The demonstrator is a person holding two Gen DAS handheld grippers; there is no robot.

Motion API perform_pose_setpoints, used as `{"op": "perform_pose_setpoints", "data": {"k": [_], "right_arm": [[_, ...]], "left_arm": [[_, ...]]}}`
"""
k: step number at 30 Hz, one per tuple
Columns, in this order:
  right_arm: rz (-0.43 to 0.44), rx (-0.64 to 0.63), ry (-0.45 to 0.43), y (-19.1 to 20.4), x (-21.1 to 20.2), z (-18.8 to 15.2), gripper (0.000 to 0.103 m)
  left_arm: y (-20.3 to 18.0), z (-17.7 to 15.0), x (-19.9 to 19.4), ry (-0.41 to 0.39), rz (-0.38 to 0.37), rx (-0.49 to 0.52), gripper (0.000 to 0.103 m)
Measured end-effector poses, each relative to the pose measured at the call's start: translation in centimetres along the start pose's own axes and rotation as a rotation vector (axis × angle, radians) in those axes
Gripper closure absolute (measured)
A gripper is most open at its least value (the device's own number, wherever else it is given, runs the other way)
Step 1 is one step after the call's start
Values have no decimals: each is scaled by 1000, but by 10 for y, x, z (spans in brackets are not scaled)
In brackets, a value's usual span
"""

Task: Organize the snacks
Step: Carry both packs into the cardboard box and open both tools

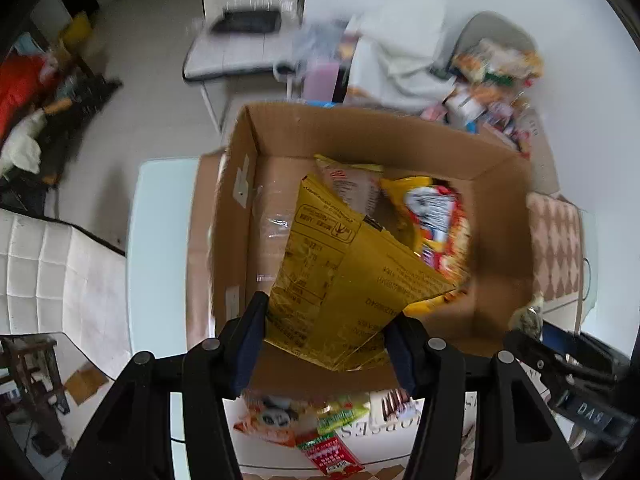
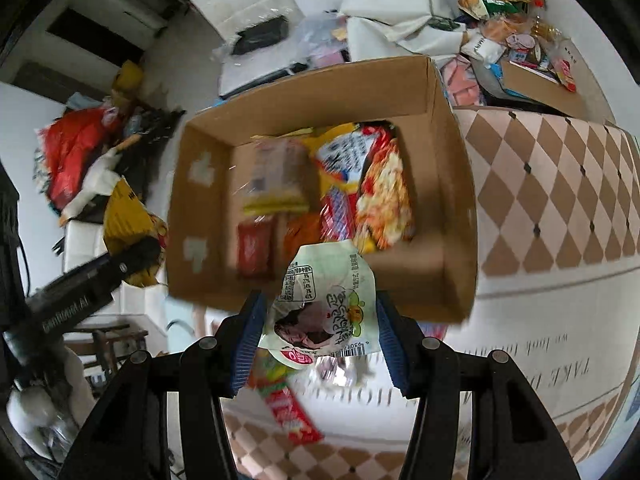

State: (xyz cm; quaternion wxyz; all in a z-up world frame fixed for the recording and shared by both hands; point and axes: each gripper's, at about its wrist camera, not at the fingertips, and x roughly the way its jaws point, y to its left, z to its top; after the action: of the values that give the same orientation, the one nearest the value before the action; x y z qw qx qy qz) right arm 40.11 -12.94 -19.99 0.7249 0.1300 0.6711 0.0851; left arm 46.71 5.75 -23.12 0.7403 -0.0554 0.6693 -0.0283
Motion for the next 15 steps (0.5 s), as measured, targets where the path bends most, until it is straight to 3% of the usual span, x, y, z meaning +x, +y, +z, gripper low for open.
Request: {"op": "perform_pose_setpoints", "data": {"k": [4, 8, 15], "right_arm": [[-53, 44, 71, -10, 49, 33, 46], [-107, 58, 122, -19, 80, 43, 46], [-159, 64, 159, -28, 103, 45, 46]], "left_arm": [[9, 37, 47, 100, 39, -7, 50], [14, 57, 73, 169, 39, -32, 50], [17, 73, 86, 207, 63, -31, 49]]}}
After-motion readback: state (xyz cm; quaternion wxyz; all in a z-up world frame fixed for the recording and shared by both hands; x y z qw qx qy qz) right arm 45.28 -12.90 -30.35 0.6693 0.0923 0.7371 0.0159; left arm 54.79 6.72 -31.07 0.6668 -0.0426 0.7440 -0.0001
